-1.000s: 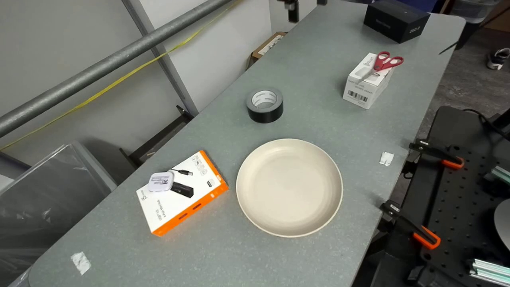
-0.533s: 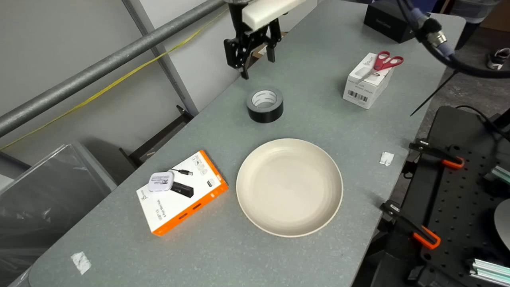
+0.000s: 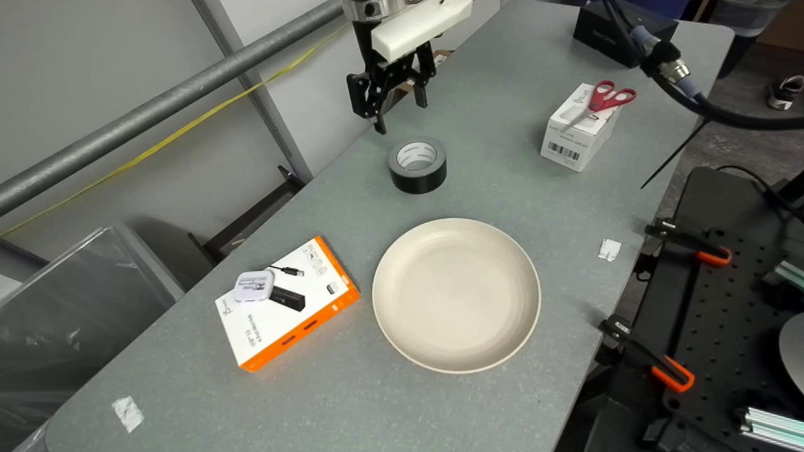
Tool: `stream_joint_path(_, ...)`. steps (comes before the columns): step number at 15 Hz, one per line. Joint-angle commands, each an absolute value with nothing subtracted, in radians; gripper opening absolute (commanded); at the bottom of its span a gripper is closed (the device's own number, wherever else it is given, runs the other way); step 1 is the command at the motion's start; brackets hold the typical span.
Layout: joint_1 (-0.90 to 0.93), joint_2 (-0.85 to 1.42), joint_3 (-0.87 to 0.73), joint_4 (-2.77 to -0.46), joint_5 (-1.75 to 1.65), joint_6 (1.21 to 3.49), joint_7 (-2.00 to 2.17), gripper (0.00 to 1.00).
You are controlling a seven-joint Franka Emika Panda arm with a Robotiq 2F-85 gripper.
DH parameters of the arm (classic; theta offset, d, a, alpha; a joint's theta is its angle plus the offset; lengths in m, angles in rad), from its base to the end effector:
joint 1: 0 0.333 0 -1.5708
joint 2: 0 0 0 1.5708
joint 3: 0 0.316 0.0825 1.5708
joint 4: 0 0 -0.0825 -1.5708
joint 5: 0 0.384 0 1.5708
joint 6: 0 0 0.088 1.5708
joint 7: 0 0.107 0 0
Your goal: Place the black masking tape on the white plate
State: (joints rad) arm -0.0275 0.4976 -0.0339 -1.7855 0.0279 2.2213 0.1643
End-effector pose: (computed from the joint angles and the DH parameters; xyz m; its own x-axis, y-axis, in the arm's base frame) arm 0.6481 -0.0373 0.2707 0.9695 -0.2371 -0.0614 -0.2372 -0.9714 0.0052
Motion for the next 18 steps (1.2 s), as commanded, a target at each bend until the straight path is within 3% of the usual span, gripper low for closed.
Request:
stream_joint_path(1,-0.006,0.559,-0.044,-1.762,0.033,2.27,0.216,1.0)
stream_joint_path(8,0.022,0.643,-0.047,-1.79,0.042,2.462,0.279,1.0)
stream_joint_path(13,0.037,0.718,-0.041,-1.758,0.054,2.458,0.312,1.0)
stream_joint_path(14,0.043,0.727,-0.044,-1.757,0.05,2.456,0.319,0.79)
stream_joint_path(18,0.037,0.728,-0.038,-1.765,0.064,2.471,0.315,0.5)
